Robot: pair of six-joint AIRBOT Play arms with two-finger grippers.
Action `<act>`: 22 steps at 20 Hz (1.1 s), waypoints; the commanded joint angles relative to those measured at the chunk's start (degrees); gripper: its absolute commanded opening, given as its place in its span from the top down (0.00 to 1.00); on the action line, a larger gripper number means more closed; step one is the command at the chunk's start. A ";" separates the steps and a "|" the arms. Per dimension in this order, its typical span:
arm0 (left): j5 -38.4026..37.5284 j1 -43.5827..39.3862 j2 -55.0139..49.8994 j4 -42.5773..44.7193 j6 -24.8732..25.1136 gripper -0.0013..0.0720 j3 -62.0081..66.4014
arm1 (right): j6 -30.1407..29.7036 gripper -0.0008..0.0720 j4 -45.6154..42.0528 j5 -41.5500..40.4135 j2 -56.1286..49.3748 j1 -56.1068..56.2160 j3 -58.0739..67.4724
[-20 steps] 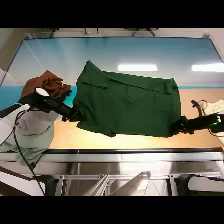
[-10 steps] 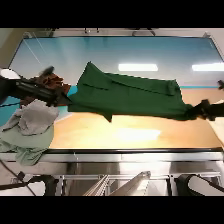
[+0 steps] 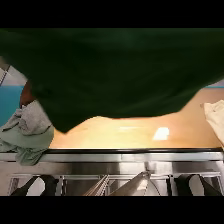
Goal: Fold the shirts.
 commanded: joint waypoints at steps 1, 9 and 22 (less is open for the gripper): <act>1.68 10.43 4.76 -5.01 0.74 0.96 12.35 | -1.29 0.96 4.79 -8.37 6.38 -2.51 7.87; -2.82 -9.77 -11.19 12.52 -1.88 0.96 12.07 | 1.55 0.96 -21.05 -3.76 0.11 4.42 2.73; 4.72 -26.18 -58.75 36.30 -3.91 0.96 8.09 | -20.92 0.96 -14.32 -19.23 -44.22 16.26 -22.84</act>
